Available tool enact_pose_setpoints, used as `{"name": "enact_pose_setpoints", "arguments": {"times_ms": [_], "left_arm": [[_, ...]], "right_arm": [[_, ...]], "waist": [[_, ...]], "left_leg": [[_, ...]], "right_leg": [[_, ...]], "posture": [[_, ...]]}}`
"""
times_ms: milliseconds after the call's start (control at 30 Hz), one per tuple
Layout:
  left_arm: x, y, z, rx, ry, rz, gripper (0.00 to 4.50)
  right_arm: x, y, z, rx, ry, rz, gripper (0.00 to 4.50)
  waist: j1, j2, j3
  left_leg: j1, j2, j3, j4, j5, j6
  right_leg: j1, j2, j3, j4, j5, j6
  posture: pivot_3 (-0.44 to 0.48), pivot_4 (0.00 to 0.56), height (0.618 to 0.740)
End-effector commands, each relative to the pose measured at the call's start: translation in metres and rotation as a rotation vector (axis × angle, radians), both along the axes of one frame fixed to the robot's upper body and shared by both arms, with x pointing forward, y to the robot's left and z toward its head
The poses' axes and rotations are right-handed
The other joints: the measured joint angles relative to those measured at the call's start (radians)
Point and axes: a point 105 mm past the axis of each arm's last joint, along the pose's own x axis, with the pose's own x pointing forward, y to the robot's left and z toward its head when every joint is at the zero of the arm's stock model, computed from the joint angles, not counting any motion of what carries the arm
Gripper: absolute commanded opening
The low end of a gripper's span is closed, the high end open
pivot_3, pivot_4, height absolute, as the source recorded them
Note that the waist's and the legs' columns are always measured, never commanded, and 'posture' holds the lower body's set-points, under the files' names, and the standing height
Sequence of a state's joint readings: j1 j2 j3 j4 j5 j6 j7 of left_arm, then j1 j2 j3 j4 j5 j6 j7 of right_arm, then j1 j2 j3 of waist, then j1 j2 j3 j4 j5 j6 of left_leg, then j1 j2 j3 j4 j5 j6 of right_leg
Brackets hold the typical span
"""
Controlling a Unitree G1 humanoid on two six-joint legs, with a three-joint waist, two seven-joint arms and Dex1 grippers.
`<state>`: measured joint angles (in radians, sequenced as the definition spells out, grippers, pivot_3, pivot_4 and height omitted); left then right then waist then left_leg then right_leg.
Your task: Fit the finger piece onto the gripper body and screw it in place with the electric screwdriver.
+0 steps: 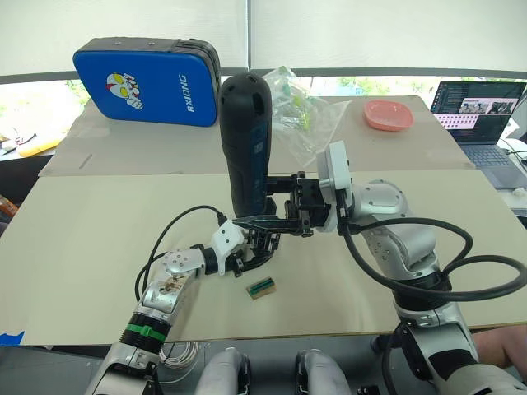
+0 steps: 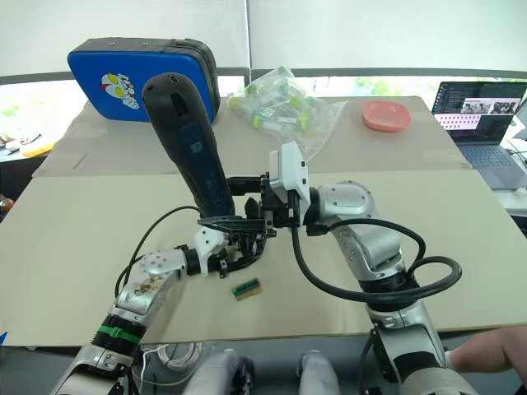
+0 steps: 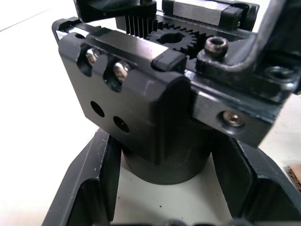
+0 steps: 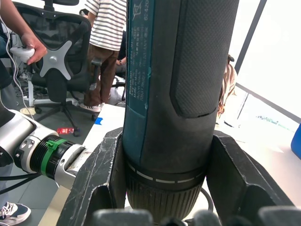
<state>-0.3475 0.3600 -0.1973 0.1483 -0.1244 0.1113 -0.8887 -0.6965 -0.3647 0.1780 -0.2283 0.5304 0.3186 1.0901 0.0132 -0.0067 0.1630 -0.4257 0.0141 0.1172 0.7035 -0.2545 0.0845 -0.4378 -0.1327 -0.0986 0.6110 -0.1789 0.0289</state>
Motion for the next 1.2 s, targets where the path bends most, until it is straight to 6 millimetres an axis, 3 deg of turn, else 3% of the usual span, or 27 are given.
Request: {"name": "enact_pose_setpoints", "arguments": {"times_ms": [33,1200], "left_arm": [[-0.0069,-0.0028,-0.0098,0.011,0.048,-0.024,2.29],[-0.0073,-0.0002,-0.0132,0.024,0.059,-0.022,2.29]], "right_arm": [[-0.0062,-0.0028,0.0134,0.050,-0.074,0.010,1.97],[-0.0065,0.0004,0.0125,0.036,-0.046,0.004,1.97]], "waist": [[0.000,0.000,0.000],[-0.001,0.000,0.000]], "left_leg": [[0.000,0.000,0.000,0.000,0.000,0.000],[0.000,0.000,0.000,0.000,0.000,0.000]], "right_leg": [[0.000,0.000,0.000,0.000,0.000,0.000],[0.000,0.000,0.000,0.000,0.000,0.000]], "posture": [[0.000,0.150,0.740],[0.000,0.150,0.740]]}}
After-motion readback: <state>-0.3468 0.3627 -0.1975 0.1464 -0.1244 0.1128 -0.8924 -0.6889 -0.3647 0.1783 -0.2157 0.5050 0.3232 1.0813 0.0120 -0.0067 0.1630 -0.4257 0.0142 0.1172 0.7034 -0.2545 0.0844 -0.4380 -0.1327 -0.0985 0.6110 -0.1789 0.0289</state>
